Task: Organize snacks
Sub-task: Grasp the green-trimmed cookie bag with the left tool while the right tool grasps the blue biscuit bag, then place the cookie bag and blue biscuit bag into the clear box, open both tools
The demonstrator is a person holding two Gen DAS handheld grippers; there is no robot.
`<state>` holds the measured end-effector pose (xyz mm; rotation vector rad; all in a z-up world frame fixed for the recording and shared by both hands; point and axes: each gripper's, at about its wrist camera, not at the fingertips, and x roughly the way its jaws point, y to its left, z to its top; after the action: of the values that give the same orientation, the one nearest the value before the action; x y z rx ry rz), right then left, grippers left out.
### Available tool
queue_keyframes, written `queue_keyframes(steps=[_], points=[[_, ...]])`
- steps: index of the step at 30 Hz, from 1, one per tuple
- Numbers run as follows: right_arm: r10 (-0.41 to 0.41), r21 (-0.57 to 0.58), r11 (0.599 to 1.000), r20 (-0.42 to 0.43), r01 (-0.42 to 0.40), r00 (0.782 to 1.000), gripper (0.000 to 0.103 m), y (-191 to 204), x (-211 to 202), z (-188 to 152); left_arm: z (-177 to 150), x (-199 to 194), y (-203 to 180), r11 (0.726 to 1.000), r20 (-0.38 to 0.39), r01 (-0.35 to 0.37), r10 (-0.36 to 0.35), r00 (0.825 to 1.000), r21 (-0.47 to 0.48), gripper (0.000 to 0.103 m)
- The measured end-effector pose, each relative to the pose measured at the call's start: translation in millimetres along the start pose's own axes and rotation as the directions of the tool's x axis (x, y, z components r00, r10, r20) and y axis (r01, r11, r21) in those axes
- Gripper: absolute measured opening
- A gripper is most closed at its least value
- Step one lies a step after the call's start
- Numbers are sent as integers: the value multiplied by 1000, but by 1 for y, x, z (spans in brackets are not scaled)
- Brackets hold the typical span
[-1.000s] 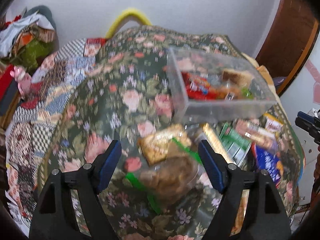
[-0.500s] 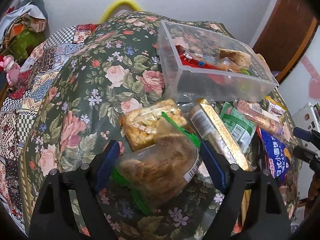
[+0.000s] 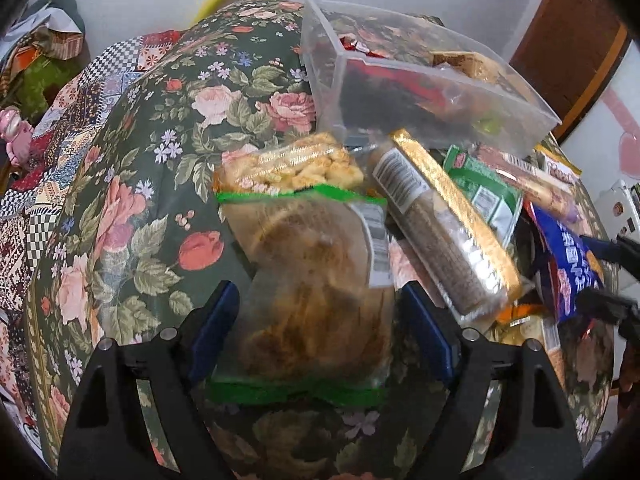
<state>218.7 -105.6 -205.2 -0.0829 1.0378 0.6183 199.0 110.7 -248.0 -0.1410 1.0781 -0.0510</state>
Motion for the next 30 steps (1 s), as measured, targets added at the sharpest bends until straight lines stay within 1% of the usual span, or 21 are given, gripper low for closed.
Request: queue_keyframes(steps=[2, 4, 6, 8, 12, 13, 15, 16, 17, 18, 22, 26, 30], points=[[13, 4, 1000, -4, -13, 1000, 83, 1, 3, 0, 3, 3, 0, 1000, 8, -8, 8, 1000, -10, 81], [17, 7, 1000, -5, -17, 1000, 85, 2, 6, 1, 4, 4, 0, 1000, 18, -9, 10, 1000, -16, 77], [25, 10, 1000, -7, -24, 1000, 85, 2, 8, 2, 3, 2, -1, 1000, 32, -11, 12, 999, -15, 63], [39, 5, 999, -21, -39, 999, 86, 3, 11, 2, 1, -1, -3, 1000, 44, -10, 11, 999, -11, 58], [52, -11, 999, -46, -52, 998, 87, 8, 18, 1, -7, -9, -9, 1000, 56, -24, 23, 998, 8, 55], [51, -14, 999, -43, -52, 998, 86, 8, 18, 1, -7, -11, -10, 1000, 58, -25, 24, 998, 11, 53], [71, -8, 997, -42, -72, 997, 77, 8, 17, 2, -11, -16, -12, 1000, 62, -28, 27, 998, 15, 52], [71, -5, 997, -39, -72, 997, 74, 8, 17, 1, -13, -19, -12, 999, 67, -29, 28, 997, 15, 52], [68, -7, 998, -33, -68, 997, 69, 8, 15, 1, -14, -23, -13, 999, 74, -29, 28, 997, 14, 52], [68, -10, 998, -30, -69, 997, 67, 9, 14, 0, -15, -26, -13, 1000, 80, -28, 27, 996, 13, 52], [59, -1, 998, -14, -59, 998, 54, 8, 6, -5, -16, -43, -15, 1000, 113, -18, 18, 993, -2, 52], [54, 25, 998, -1, -54, 999, 51, 4, -1, -8, -15, -58, -20, 1000, 147, -16, 16, 989, -2, 52], [44, 33, 998, 23, -45, 999, 50, 4, -12, -7, -10, -71, -26, 1000, 180, -7, 6, 984, 5, 52]])
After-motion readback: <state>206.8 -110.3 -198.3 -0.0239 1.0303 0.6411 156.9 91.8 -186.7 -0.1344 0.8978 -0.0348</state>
